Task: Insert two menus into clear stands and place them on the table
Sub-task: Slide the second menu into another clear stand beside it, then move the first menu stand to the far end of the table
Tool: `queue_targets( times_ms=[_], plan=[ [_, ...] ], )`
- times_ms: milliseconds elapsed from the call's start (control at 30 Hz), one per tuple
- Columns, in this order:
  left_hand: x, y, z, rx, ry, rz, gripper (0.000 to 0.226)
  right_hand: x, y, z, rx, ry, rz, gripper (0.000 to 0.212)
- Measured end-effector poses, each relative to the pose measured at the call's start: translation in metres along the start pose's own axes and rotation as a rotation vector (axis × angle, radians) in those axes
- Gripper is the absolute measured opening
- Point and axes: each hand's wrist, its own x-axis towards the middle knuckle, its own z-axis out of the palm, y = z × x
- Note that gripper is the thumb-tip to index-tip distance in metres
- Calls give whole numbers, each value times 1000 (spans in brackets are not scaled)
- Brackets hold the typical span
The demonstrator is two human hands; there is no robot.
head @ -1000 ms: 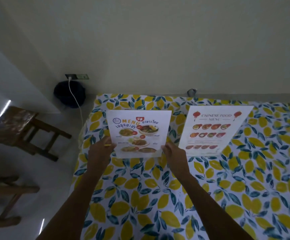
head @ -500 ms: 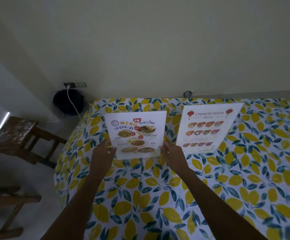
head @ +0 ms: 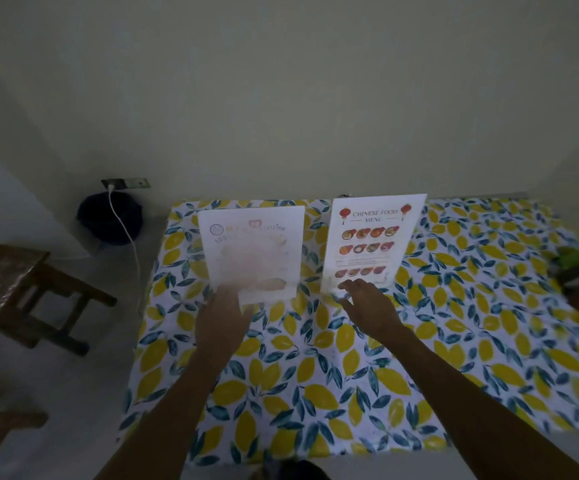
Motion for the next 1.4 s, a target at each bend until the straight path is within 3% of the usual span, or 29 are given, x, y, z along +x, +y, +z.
queue_targets(
  times_ms=[367, 500, 633, 767, 867, 1000, 1267, 1400],
  plan=[
    [17, 122, 27, -27, -79, 220, 49, -21, 84, -44, -72, 13, 155, 36],
    [33, 164, 45, -183, -163, 149, 54, -12, 124, -47, -41, 4, 171, 35],
    [54, 197, 66, -279, -207, -53, 82, 14, 165, -43, 22, -22, 164, 39],
    [72, 219, 85, -451, -118, -223, 93, 48, 187, -40, 177, -43, 163, 39],
    [87, 225, 90, -473, -23, -324, 87, 69, 195, -35, 387, -65, 143, 29],
    [100, 223, 93, -398, -1, -384, 51, 81, 196, -28, 574, -75, 151, 17],
    [86, 229, 85, -358, 24, -285, 30, 70, 216, -23, 555, 41, 96, 9],
    [85, 250, 80, -377, 21, -164, 35, 50, 238, -38, 513, 87, 89, 14]
  ],
)
